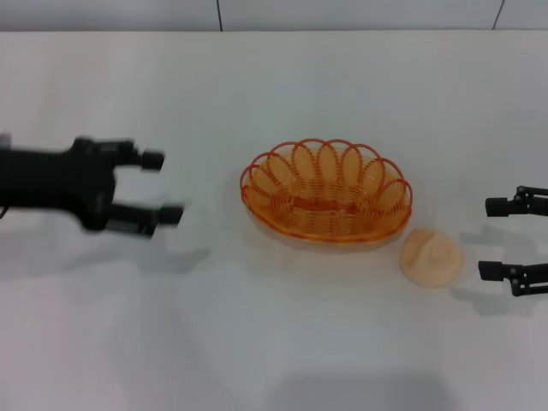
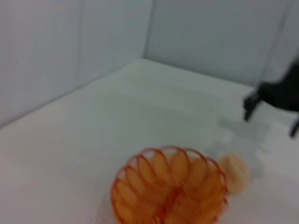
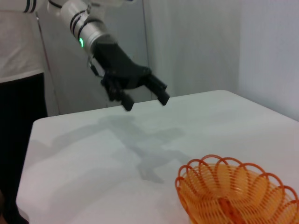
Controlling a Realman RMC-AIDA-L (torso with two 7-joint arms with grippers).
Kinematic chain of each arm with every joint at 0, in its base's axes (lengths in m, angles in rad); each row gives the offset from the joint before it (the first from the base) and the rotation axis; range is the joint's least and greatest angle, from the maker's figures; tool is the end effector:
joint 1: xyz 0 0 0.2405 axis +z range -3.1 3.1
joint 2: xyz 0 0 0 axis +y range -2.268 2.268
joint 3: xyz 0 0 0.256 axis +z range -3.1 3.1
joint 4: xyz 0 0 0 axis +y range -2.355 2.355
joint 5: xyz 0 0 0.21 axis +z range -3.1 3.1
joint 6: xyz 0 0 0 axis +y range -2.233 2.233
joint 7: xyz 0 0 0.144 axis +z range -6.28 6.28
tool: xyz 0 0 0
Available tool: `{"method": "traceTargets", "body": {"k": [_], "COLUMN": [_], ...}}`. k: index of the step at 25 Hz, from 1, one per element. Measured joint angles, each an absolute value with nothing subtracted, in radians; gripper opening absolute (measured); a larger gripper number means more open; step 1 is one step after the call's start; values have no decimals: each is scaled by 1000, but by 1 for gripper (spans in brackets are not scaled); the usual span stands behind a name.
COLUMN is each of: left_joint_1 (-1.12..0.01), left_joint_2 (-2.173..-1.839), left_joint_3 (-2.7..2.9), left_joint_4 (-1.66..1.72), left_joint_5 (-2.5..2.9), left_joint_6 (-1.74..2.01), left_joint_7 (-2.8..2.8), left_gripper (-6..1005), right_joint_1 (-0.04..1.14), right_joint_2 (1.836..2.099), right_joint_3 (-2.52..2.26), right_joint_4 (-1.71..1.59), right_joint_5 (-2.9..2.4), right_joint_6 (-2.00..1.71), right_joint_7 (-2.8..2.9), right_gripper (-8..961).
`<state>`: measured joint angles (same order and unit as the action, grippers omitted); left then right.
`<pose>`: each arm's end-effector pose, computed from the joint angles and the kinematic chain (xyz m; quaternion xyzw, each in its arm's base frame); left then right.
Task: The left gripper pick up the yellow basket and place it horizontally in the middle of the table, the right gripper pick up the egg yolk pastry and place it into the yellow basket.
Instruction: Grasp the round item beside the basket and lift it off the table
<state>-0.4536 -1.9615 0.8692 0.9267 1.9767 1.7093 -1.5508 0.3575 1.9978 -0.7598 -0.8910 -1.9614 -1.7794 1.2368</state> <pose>-0.2603 0.3214 0.0604 -0.9692 -0.1698 -0.1529 0.0923 0.2869 0.2862 0.0588 -0.9691 0.0881 0.1926 0.1261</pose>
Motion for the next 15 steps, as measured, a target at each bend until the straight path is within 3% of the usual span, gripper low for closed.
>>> {"method": "traceTargets", "body": {"k": [7,15], "left_joint_1": [-362,-340], "left_joint_2": [-1973,-1992], "left_joint_3": [850,816], "left_joint_4": [935,925], "left_joint_5": [1979,2004], "left_joint_6": [1723,1715], "left_joint_7": [-1377,-1351], "left_gripper": [893,893], "right_joint_1": [361,379], "right_joint_2": [2000,2002], "right_joint_3": [-764,-896], "right_joint_4": [-891,-912], "right_joint_5": [-1968,-1976], "right_joint_6": [-1769,-1652], "right_joint_7": [1312,1455], "right_gripper": [840,801]}}
